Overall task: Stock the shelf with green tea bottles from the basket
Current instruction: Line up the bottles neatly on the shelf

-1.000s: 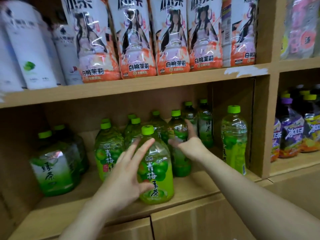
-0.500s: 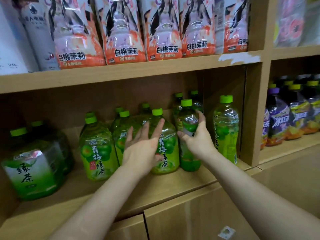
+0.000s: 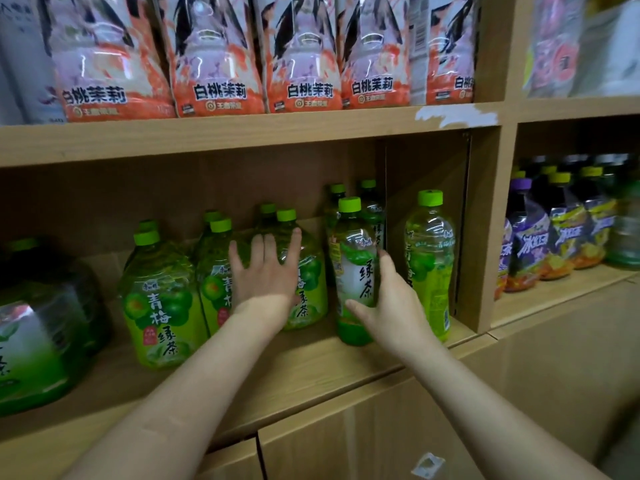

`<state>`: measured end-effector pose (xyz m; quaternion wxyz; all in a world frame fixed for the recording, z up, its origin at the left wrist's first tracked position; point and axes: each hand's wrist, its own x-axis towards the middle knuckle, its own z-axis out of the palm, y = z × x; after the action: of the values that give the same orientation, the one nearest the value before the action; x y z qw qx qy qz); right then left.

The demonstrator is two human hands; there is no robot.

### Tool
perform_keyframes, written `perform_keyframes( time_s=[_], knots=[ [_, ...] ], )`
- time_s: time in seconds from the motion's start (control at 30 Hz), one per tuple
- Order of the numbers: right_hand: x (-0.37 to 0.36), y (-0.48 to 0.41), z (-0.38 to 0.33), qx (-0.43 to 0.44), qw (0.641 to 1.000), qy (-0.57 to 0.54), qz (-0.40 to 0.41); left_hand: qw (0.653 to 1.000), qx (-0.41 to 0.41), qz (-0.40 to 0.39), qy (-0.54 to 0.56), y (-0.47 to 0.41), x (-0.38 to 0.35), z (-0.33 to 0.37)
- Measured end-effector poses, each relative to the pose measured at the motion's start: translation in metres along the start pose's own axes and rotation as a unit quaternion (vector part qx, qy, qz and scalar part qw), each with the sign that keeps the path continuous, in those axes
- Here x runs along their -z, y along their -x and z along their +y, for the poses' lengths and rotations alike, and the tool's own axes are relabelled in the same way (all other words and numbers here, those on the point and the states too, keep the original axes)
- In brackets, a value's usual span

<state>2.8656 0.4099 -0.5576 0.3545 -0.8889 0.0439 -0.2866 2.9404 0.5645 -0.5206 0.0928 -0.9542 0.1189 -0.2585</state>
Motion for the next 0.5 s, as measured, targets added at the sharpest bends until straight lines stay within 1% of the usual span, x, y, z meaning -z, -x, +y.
perform_keyframes(
  time_s=[0.03, 0.07, 0.1, 0.13, 0.17, 0.2, 0.23, 0.3, 0.37, 0.4, 0.43, 0.5],
  knots=[
    [0.009, 0.009, 0.003, 0.019, 0.999, 0.014, 0.028, 1.000, 0.002, 0.003, 0.010, 0.003, 0.000, 0.000],
    [0.019, 0.018, 0.006, 0.043, 0.996, 0.008, 0.076, 1.000, 0.002, 0.019, 0.024, 0.007, 0.001, 0.001],
    [0.031, 0.027, 0.011, 0.068, 0.988, -0.014, 0.136, 0.998, 0.000, 0.053, 0.047, 0.014, 0.001, 0.004],
    [0.042, 0.032, 0.017, 0.078, 0.976, -0.038, 0.198, 0.992, -0.001, 0.098, 0.086, 0.023, 0.001, 0.008],
    [0.052, 0.035, 0.026, 0.070, 0.964, -0.059, 0.250, 0.980, 0.001, 0.138, 0.145, 0.033, 0.000, 0.015],
    [0.059, 0.034, 0.036, 0.044, 0.957, -0.081, 0.277, 0.964, 0.006, 0.151, 0.219, 0.043, 0.001, 0.023],
    [0.062, 0.032, 0.046, 0.007, 0.956, -0.100, 0.277, 0.946, 0.014, 0.135, 0.296, 0.050, 0.001, 0.033],
    [0.061, 0.024, 0.063, -0.073, 0.966, -0.098, 0.228, 0.908, 0.041, 0.054, 0.413, 0.056, -0.002, 0.052],
    [0.053, 0.020, 0.071, -0.106, 0.976, -0.045, 0.185, 0.862, 0.070, -0.027, 0.501, 0.051, -0.006, 0.065],
    [0.048, 0.019, 0.073, -0.104, 0.979, -0.018, 0.175, 0.841, 0.082, -0.048, 0.532, 0.047, -0.009, 0.069],
    [0.042, 0.017, 0.074, -0.100, 0.981, -0.002, 0.169, 0.831, 0.092, -0.055, 0.546, 0.043, -0.012, 0.072],
    [0.033, 0.010, 0.072, -0.089, 0.980, 0.012, 0.179, 0.838, 0.106, -0.042, 0.533, 0.036, -0.016, 0.074]
  ],
)
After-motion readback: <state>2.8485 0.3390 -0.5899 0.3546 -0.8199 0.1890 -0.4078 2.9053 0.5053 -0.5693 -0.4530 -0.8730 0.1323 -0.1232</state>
